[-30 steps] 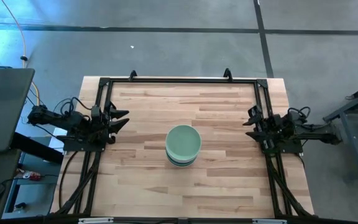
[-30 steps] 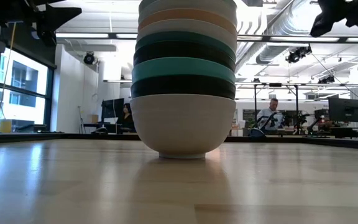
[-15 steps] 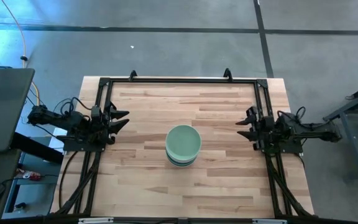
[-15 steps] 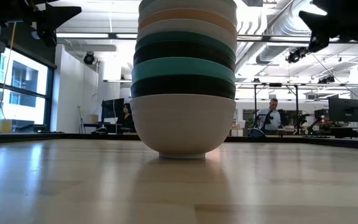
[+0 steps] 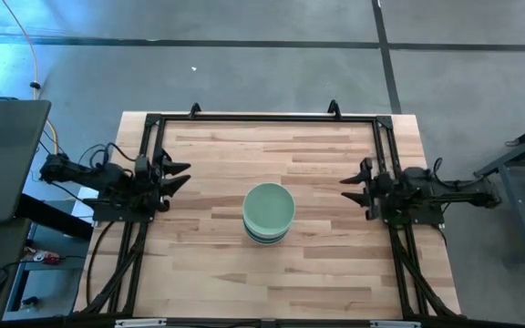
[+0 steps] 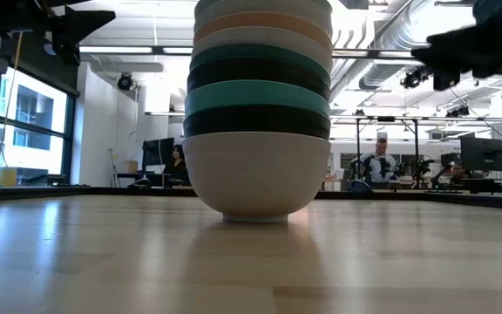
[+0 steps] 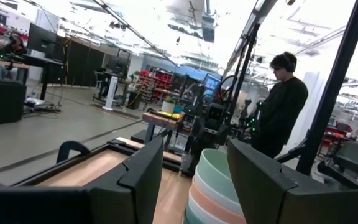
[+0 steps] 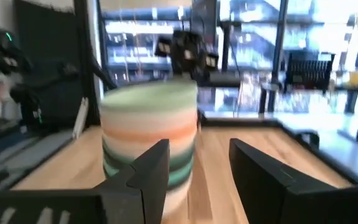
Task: Nest bowls inside each other
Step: Return to home position
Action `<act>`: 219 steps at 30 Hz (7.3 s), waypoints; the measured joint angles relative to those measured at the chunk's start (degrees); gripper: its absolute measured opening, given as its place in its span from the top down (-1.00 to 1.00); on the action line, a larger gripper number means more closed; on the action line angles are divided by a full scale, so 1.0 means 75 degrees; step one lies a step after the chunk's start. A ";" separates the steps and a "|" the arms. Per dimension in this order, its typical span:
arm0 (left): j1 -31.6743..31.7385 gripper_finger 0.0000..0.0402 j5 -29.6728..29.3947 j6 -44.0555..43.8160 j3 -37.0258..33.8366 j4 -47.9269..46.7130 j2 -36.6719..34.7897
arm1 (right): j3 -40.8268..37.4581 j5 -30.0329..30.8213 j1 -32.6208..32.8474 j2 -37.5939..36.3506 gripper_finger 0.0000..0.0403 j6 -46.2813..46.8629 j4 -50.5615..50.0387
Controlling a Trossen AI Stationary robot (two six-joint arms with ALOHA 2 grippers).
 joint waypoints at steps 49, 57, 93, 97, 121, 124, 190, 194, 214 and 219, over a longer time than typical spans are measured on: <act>0.0003 0.34 0.2211 0.2738 0.0003 0.0799 0.2206 | 0.0006 -0.0506 0.0000 0.0000 0.20 0.1636 -0.1607; 0.0003 0.35 0.2308 0.2732 -0.0324 0.1237 0.2245 | 0.0006 -0.0365 0.0000 -0.0002 0.20 0.1678 -0.1430; 0.1963 0.21 0.4503 0.1321 -0.1151 0.2860 0.2312 | 0.0006 -0.0034 -0.0002 -0.0003 0.20 0.2258 -0.1572; 0.1872 0.21 0.4386 0.1333 -0.1151 0.2719 0.2309 | 0.0006 -0.0023 -0.0003 -0.0003 0.20 0.2258 -0.1569; 0.1853 0.97 0.4187 0.1750 -0.1151 0.1702 0.2309 | 0.0006 0.0257 0.0000 -0.0002 0.80 0.1848 -0.1420; 0.1853 0.99 0.4185 0.1750 -0.1151 0.1692 0.2309 | 0.0006 0.0224 0.0000 0.0000 0.97 0.1679 -0.1494; 0.1853 0.93 0.3334 0.1263 -0.1148 0.1154 0.2309 | 0.0006 0.0001 0.0003 0.0000 0.89 0.1053 -0.1527; 0.1853 0.93 0.3334 0.1263 -0.1148 0.1154 0.2309 | 0.0006 0.0002 0.0003 0.0000 0.89 0.1054 -0.1525; 0.1852 0.93 0.3338 0.1263 -0.1148 0.1154 0.2309 | 0.0006 0.0003 0.0003 0.0000 0.89 0.1052 -0.1528; 0.1851 0.93 0.3340 0.1263 -0.1148 0.1155 0.2309 | 0.0006 0.0003 0.0006 0.0000 0.89 0.1054 -0.1528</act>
